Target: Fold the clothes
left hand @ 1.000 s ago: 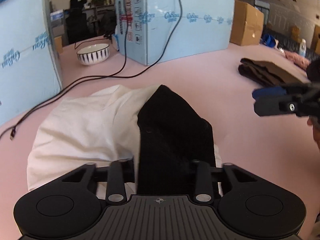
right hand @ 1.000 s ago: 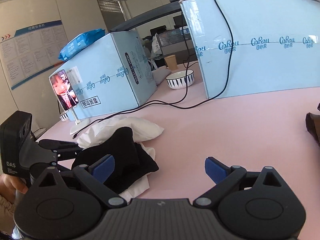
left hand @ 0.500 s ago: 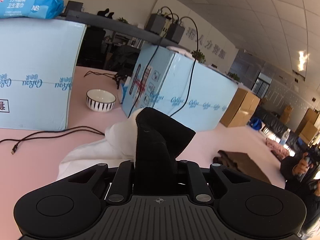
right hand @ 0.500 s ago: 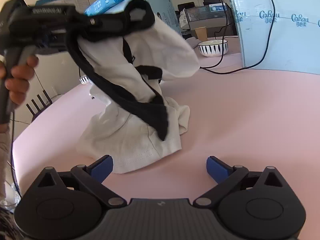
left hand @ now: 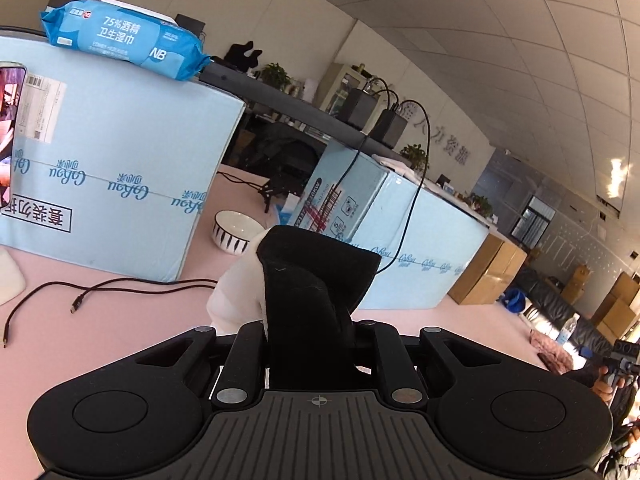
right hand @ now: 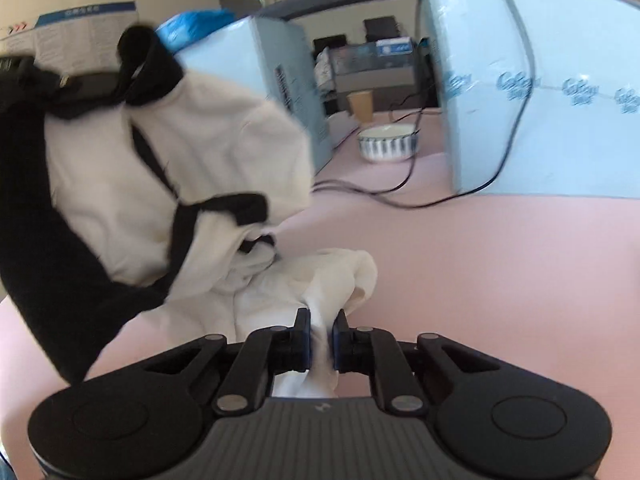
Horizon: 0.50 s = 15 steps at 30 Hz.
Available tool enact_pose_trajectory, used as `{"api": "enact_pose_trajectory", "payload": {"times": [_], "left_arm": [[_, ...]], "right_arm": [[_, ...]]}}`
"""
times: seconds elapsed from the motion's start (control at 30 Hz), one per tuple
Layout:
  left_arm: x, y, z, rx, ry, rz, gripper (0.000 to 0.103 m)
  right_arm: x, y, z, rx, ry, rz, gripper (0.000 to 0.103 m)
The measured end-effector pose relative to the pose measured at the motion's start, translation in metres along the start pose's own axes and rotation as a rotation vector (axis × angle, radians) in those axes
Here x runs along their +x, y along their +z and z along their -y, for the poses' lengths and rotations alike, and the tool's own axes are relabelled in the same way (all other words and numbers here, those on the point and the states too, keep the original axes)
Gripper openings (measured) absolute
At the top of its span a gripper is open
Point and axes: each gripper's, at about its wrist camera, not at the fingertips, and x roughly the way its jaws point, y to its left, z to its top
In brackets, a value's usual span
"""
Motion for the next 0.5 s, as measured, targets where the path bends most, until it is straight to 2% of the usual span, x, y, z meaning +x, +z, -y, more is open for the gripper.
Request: {"api": "enact_pose_trajectory", "payload": {"times": [0.1,0.17,0.27,0.33,0.5], "left_arm": [[-0.004,-0.011,-0.014,-0.042,-0.054,-0.023,0.015],[0.0,-0.027,-0.034,-0.119,-0.076,-0.081,0.015],[0.01,-0.051,-0.056,-0.173,-0.045,-0.151,0.015],[0.016,-0.07,-0.073,-0.184,0.013,-0.205,0.015],[0.019,-0.095,-0.108,-0.266,0.039,-0.32,0.018]], "right_arm": [[-0.046,0.012,0.028,0.015,-0.066,0.093,0.011],[-0.073,0.01,0.047,0.021,-0.128,0.104,0.011],[-0.085,-0.002,0.068,0.045,-0.194,0.052,0.011],[-0.081,-0.014,0.079,0.076,-0.208,0.003,0.011],[-0.061,-0.046,0.091,0.096,-0.224,-0.097,0.012]]}}
